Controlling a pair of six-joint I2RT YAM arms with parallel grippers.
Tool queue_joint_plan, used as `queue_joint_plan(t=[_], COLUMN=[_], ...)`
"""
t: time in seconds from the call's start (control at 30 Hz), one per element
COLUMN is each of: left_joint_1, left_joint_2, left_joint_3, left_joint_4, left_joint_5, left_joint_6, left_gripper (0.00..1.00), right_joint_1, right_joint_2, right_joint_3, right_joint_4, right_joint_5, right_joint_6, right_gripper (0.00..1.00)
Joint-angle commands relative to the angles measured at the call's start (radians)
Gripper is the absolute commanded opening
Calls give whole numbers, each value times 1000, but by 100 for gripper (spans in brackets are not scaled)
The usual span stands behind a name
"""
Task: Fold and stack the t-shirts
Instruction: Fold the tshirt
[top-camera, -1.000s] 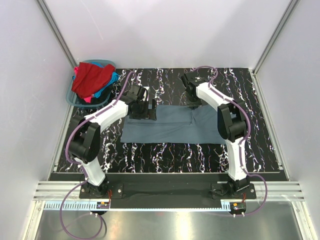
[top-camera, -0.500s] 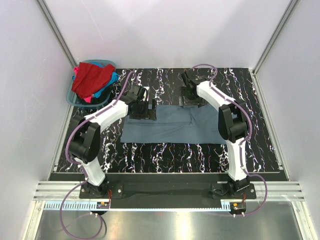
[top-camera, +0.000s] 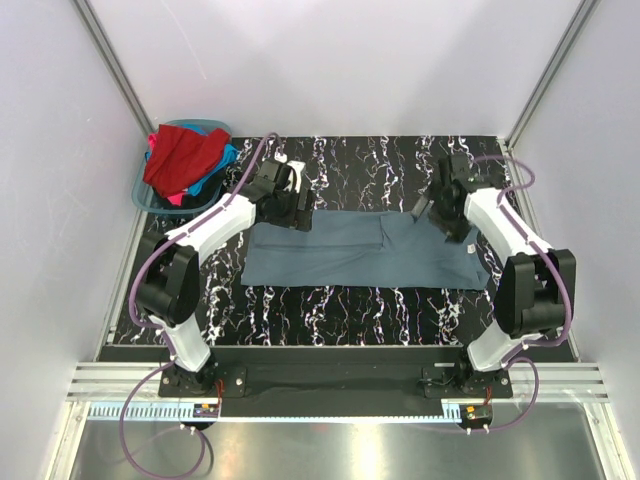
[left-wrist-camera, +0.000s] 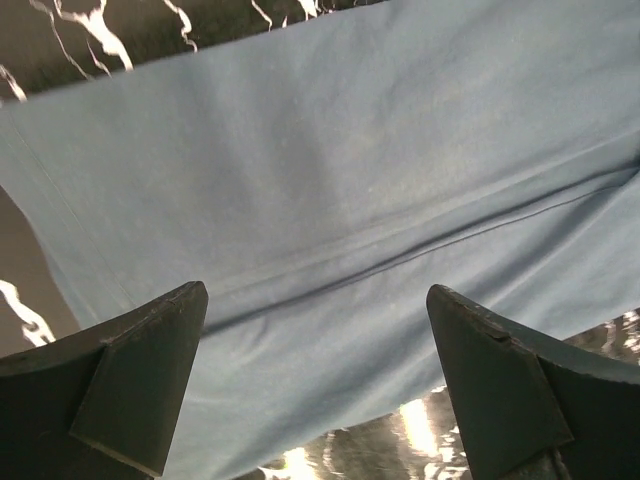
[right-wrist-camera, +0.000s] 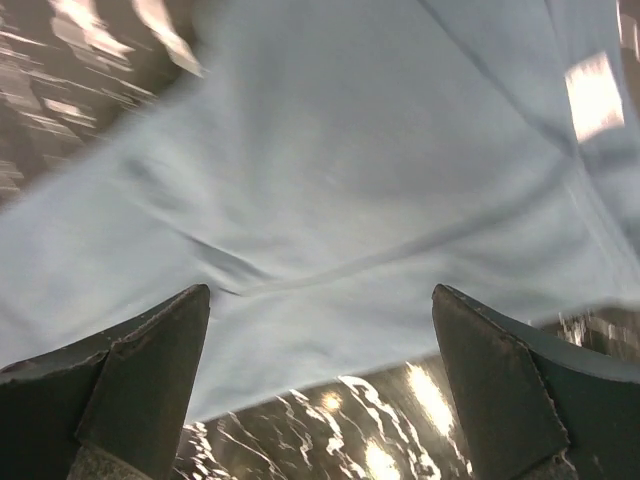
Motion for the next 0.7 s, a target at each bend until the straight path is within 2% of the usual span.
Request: queue_joint_plan(t=[0.0,0.07,0.17,0.23,0.37,0.5,0.6,0.67], left_joint_1=[-4,-4,-4,-5,-10,-39,-67,-76], left_joint_2=[-7,-5,6,41,102,156,188,219], left_joint_3=[35,43,47,64,70,70,59,87], left_joint_4=[32,50,93,93,86,83,90,99], left_joint_5=[14,61,175,288,393,341,298,220], left_joint_6=[148,206,397,476,642,691,667,635], left_gripper=[99,99,99,99,99,99,99,99], right_joint_1=[25,25,25,25,23,16,-1,-11], right_joint_2=[-69,-100,-107,-92,-38,44,129,182], right_joint_3=[-102,-119,-151,-188,-231,-213,-188,-179], right_joint_4=[35,37,76,99,145,158,164,184], right_joint_5=[12,49,53,46,85,86,52,35], right_joint_6=[127,184,303,423,575,638,661,654], right_gripper=[100,100,100,100,100,100,100,100])
